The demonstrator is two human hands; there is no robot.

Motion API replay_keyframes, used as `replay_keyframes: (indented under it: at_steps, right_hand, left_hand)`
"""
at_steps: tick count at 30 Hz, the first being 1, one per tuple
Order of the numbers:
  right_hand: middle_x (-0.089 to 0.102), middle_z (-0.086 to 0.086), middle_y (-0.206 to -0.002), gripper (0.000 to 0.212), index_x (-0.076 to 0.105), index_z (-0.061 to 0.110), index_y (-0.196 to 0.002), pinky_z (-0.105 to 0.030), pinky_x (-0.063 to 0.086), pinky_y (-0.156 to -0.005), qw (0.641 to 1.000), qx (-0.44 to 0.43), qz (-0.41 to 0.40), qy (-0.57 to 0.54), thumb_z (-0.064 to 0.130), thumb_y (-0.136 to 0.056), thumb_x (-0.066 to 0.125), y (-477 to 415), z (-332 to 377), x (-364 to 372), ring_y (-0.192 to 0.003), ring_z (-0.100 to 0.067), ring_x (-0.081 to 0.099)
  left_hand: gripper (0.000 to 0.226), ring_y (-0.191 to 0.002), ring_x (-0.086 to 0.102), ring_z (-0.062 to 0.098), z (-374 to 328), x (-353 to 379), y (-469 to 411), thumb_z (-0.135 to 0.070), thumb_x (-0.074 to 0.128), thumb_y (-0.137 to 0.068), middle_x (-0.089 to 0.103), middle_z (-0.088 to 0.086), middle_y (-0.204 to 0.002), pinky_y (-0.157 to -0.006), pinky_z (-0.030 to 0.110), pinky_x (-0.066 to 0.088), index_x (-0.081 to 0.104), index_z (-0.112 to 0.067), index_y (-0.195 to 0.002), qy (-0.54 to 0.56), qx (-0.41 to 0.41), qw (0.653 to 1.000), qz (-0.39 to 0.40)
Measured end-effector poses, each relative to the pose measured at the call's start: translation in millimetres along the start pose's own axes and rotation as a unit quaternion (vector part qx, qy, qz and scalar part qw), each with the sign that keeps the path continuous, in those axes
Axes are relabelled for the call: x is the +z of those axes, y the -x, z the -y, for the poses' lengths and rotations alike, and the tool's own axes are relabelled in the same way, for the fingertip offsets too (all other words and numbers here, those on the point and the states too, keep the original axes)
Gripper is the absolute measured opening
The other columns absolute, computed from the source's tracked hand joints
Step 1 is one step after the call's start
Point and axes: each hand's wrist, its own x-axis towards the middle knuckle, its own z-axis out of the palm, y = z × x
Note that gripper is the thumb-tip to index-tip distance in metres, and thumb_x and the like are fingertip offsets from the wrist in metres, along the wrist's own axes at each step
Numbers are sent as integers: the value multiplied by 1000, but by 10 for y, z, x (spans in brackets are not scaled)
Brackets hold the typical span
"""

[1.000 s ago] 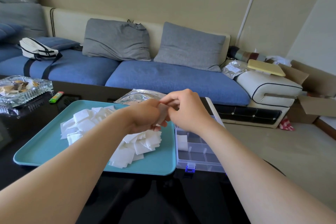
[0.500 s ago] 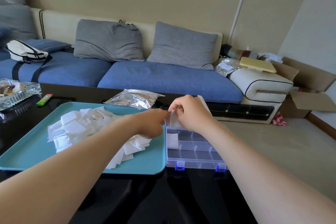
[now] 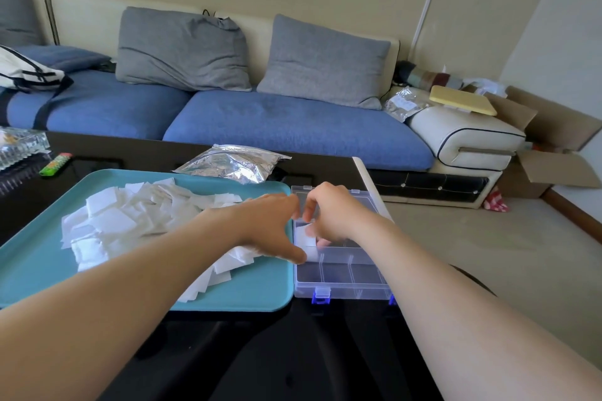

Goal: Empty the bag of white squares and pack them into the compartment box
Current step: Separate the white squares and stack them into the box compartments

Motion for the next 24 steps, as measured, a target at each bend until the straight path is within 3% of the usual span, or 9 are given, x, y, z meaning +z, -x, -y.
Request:
replay_keyframes:
  at_steps: [3, 6, 8, 12, 16, 19, 22, 24]
  right_hand:
    - [48, -3, -107, 20, 65, 21, -90, -44, 66, -71, 999, -13, -2, 35, 6, -86, 78, 7, 41, -1, -49, -21, 72]
    - [53, -2, -104, 18, 64, 24, -79, -42, 64, -67, 994, -25, -33, 105, 10, -81, 75, 17, 98, 44, -67, -24, 69]
    - [56, -5, -99, 16, 61, 23, -76, -38, 57, -65, 986, -29, -56, 156, 11, -80, 70, 14, 122, 57, -76, -28, 64]
    - [50, -6, -93, 14, 56, 14, -81, -37, 47, -63, 978, -36, -57, 195, 5, -84, 66, 45, 155, 44, -69, -26, 53]
    - [43, -4, -87, 25, 44, 17, -82, -39, 45, -67, 975, -42, -72, 204, 8, -87, 67, 108, 310, -30, -77, -31, 54]
    - [51, -5, -96, 8, 60, 15, -94, -40, 53, -76, 981, -65, -102, 153, 14, -88, 66, 109, 443, -15, -88, -33, 59]
    - [60, -1, -100, 16, 72, 23, -100, -41, 57, -88, 992, -111, -28, 49, 18, -87, 64, 106, 538, 89, -109, -22, 57]
    - [66, 3, -93, 18, 72, 27, -98, -40, 59, -87, 987, -146, 27, 63, 25, -81, 67, 126, 587, 161, -102, -18, 60]
  left_hand:
    - [72, -124, 48, 19, -1, 37, -9, -62, 74, -79, 52, -6, -136, -106, 44, 44, 44, -26, -134, -11, 11, 1000, -12]
    - [64, -126, 48, 18, 23, 36, 3, -55, 71, -83, 55, -8, -135, -107, 43, 44, 49, -26, -135, 5, 7, 1000, -11]
    - [50, -124, 53, 17, 59, -24, 26, -39, 67, -89, 60, -6, -133, -106, 37, 45, 57, -22, -135, 28, 6, 999, -23]
    - [32, -95, 59, 10, 277, -180, 121, -10, 54, -91, 72, -7, -116, -88, 21, 45, 71, -22, -115, 16, -15, 997, -80]
    - [25, -100, 62, 12, 459, -241, 276, -15, 55, -89, 66, -19, -98, -83, 36, 56, 65, -38, -91, -51, -43, 995, -79]
    - [14, -104, 59, 15, 476, -237, 333, -25, 59, -90, 60, -19, -95, -89, 40, 56, 64, -37, -86, -58, -46, 996, -50]
    - [15, -104, 57, 15, 482, -231, 332, -26, 58, -93, 63, -15, -97, -94, 39, 53, 71, -34, -91, -60, -37, 997, -38]
    - [16, -106, 57, 15, 480, -260, 330, -24, 60, -92, 63, -13, -98, -95, 37, 51, 73, -31, -97, -67, -28, 997, -39]
